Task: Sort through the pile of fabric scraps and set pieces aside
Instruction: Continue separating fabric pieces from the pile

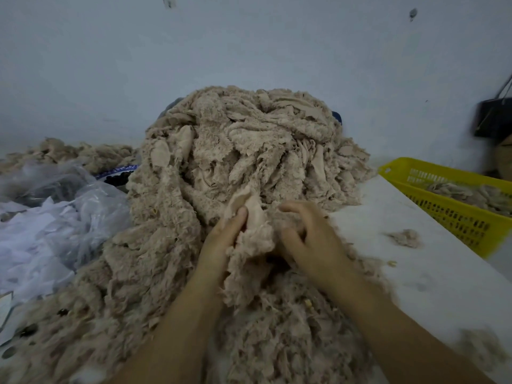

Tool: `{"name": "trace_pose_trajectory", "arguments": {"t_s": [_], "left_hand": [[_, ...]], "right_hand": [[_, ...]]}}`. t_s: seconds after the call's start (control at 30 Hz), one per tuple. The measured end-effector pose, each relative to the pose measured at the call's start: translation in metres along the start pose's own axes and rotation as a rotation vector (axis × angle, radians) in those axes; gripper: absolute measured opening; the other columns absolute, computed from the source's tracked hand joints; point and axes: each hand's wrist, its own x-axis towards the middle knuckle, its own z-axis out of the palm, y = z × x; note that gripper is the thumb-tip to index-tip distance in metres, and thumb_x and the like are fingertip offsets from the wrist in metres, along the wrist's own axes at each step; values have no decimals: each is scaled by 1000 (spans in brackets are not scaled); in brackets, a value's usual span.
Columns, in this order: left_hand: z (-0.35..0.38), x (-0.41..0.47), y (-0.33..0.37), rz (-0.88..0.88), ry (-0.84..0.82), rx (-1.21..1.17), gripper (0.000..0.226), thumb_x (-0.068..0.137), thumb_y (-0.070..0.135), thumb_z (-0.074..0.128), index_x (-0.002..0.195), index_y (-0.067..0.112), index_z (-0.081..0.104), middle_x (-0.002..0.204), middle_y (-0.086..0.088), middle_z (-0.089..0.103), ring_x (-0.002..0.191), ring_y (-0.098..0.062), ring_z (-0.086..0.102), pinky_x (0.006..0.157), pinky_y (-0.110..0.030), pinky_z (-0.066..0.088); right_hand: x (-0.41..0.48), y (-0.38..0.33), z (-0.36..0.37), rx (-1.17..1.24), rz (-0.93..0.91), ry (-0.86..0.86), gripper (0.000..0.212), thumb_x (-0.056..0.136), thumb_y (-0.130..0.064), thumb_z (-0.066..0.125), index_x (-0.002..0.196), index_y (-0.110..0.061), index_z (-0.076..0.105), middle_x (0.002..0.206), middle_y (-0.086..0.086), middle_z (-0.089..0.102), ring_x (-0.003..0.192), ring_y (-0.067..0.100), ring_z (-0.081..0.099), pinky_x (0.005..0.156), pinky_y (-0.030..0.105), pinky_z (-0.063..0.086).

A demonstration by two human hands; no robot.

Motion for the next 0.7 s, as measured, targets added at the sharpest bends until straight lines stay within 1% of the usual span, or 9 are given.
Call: {"name": "trace_pose_trajectory", "arguments": {"t_s": [0.1, 0.13, 0.23, 0.33, 0.43, 0.5, 0.57, 0.63, 0.7], "left_hand": [[-1, 0, 0, 28, 49, 30, 49, 84, 32, 67, 128, 12, 66, 116, -19, 71, 107, -35, 68, 98, -45, 51], [-3, 0, 2, 45, 82, 22, 49, 82, 33, 67, 125, 11, 67, 114, -20, 71, 105, -34, 69, 97, -45, 52], [-11, 2, 11, 89, 103, -86, 47, 83, 38, 64, 122, 12, 66, 103, -15, 73, 87, -25, 72, 86, -39, 58], [-13, 4, 11, 77, 152, 29, 63, 86, 44, 60, 135, 5, 57, 118, -15, 66, 104, -29, 64, 106, -48, 45], [-9, 7, 1, 109, 286, 221, 50, 105, 34, 43, 136, -3, 52, 124, -19, 61, 110, -32, 60, 100, -47, 47], [-3, 5, -3, 184, 317, 314, 34, 107, 26, 40, 117, 3, 63, 105, -13, 67, 91, -19, 67, 81, -34, 54], [3, 1, -7, 350, 278, 570, 22, 103, 24, 52, 87, 29, 67, 78, 3, 69, 67, -5, 67, 62, -26, 54], [7, -2, -11, 424, 208, 828, 21, 98, 25, 60, 81, 37, 65, 77, 6, 70, 66, -6, 65, 56, -23, 50], [7, -3, -14, 443, 219, 898, 18, 98, 28, 58, 83, 37, 63, 78, 6, 69, 68, -5, 64, 58, -21, 49]], "right_hand": [[-4, 1, 15, -108, -65, -351, 16, 98, -46, 43, 105, -34, 51, 89, -17, 56, 79, -2, 54, 66, 18, 45], [-3, 6, 17, -174, -46, -405, 13, 101, -36, 44, 102, -28, 54, 92, -9, 61, 82, 4, 56, 73, 29, 49], [5, 28, 5, -228, 161, -291, 24, 106, -27, 37, 88, -29, 53, 87, 0, 61, 85, 23, 57, 74, 32, 43], [7, 44, -14, -231, 326, -104, 42, 106, -42, 26, 84, -17, 52, 77, -3, 53, 80, 24, 55, 66, 33, 35], [3, 30, -10, -101, 211, -79, 50, 97, -62, 19, 84, -32, 57, 91, -10, 49, 86, 6, 52, 70, 28, 36], [2, 9, -1, 1, 88, -67, 43, 89, -77, 17, 80, -47, 47, 95, -15, 42, 88, -5, 49, 73, 24, 39], [0, -3, 6, 107, 10, -74, 52, 86, -83, 22, 80, -41, 52, 94, -12, 48, 87, -3, 51, 73, 22, 42], [-2, -7, 10, 167, 29, -164, 52, 85, -81, 32, 79, -33, 51, 86, -8, 50, 76, 0, 52, 65, 18, 41], [-4, -4, 14, 159, 77, -261, 42, 93, -64, 45, 82, -24, 51, 78, -3, 52, 64, 3, 53, 57, 19, 41]]}}
